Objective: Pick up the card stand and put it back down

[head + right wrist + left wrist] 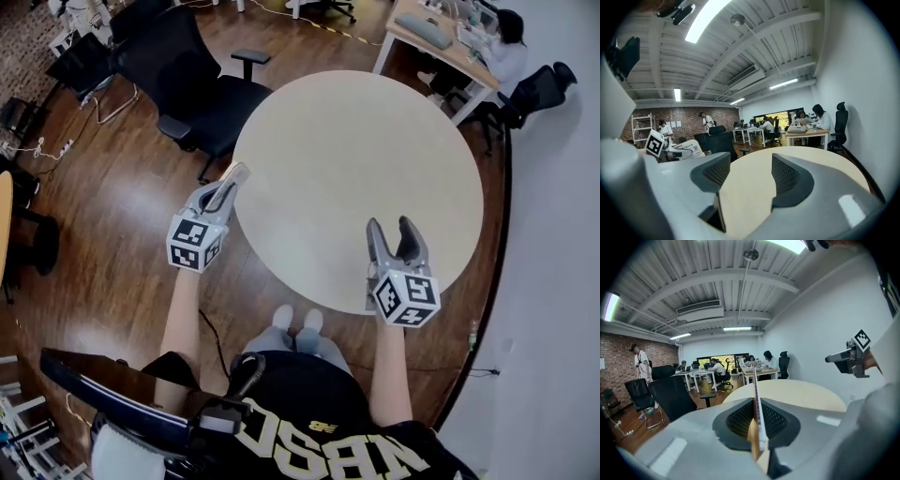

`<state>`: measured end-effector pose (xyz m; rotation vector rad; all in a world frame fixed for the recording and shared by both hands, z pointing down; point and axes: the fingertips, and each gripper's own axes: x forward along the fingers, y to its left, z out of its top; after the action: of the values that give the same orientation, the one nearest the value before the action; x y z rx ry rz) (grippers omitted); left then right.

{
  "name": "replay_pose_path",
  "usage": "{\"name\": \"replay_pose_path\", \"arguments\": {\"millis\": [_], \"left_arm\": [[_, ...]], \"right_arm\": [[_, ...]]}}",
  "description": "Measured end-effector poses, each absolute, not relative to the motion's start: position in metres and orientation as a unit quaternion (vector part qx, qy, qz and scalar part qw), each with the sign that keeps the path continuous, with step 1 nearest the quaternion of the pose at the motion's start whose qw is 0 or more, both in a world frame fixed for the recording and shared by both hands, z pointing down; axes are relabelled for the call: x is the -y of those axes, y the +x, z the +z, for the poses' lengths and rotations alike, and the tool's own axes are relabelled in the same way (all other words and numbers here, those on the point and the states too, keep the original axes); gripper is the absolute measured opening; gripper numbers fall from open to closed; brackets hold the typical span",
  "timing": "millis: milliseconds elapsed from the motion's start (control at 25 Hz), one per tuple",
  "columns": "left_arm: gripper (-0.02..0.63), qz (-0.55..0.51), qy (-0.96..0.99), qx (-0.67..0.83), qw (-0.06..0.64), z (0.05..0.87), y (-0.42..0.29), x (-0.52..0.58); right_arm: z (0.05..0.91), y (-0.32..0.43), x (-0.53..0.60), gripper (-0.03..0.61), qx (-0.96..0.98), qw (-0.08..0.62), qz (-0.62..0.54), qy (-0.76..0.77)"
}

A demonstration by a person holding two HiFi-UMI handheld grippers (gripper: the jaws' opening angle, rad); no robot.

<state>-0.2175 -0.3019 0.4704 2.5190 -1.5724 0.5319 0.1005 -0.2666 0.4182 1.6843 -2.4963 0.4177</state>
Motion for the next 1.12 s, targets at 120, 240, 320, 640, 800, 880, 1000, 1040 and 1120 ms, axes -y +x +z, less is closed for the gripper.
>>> {"name": "replay_pose_path", "arguments": {"millis": [120,240,320,640,800,880,1000,1040,1120], "left_arm": [[0.017,0.204,0.832,0.509,0.08,0.49,-0.231,0.329],[0.017,0.221,0.849,0.47,0.094,0.511,-0.22,0.355],[0.017,0.222,0.865,0.436,0.107,0.528,-0.207,0.374],[0.018,0.225,0.919,0.295,0.136,0.602,-0.156,0.44],[0.018,0.23,0.944,0.193,0.139,0.63,-0.11,0.445],[0.017,0.222,0.954,0.138,0.149,0.64,-0.08,0.437],[0.018,0.205,0.964,0.068,0.155,0.646,-0.038,0.426],[0.018,0.203,0.966,0.049,0.153,0.648,-0.027,0.422],[0.018,0.205,0.968,0.02,0.145,0.656,-0.005,0.415]], "right_arm": [[0.44,0.104,0.269,0.282,0.814,0.061,0.154,0.557],[0.467,0.117,0.268,0.279,0.806,0.071,0.175,0.561],[0.484,0.125,0.269,0.278,0.799,0.082,0.191,0.564],[0.543,0.13,0.287,0.276,0.785,0.11,0.231,0.564],[0.566,0.126,0.296,0.276,0.786,0.12,0.241,0.557],[0.576,0.122,0.296,0.276,0.787,0.127,0.248,0.551],[0.587,0.111,0.296,0.276,0.793,0.139,0.251,0.537],[0.59,0.108,0.296,0.276,0.797,0.142,0.25,0.532],[0.597,0.107,0.291,0.276,0.799,0.148,0.251,0.526]]}}
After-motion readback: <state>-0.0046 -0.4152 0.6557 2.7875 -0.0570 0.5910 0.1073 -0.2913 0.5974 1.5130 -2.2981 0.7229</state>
